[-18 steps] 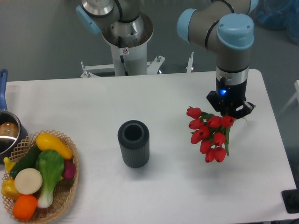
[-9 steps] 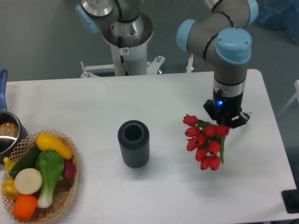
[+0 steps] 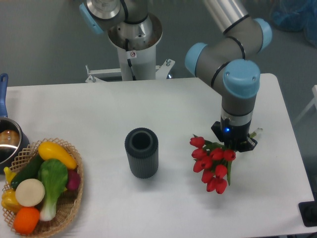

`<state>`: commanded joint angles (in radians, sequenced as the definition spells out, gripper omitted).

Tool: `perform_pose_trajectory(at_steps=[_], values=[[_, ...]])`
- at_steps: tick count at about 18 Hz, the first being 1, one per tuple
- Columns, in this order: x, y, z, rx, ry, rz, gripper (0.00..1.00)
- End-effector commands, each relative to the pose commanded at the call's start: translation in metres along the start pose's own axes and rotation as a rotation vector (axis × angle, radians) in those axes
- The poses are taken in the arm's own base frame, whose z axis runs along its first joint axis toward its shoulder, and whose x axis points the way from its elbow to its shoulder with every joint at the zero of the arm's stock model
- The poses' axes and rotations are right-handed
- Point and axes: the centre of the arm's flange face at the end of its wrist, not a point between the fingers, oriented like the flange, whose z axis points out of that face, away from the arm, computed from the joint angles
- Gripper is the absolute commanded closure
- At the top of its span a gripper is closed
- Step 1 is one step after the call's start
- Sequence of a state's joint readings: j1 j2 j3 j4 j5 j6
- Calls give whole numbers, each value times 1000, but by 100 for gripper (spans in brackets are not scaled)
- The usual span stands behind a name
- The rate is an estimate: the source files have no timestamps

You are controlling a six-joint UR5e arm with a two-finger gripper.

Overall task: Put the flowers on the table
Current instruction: 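Lower the held red tulips toward the table beside the black vase, then lay the tulips flat on the table and open the gripper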

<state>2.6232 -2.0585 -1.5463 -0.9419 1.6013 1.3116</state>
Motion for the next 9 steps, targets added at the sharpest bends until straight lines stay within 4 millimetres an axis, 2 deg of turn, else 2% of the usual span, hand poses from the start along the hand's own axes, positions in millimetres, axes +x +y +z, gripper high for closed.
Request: perform_pose_trajectory(at_steps=[2,4,9], values=[[-3,-13,3,-20,-11,21,88],[-4,-14,4,-27,-10,23,87],[-2,-14,7,-29,2,25,68]])
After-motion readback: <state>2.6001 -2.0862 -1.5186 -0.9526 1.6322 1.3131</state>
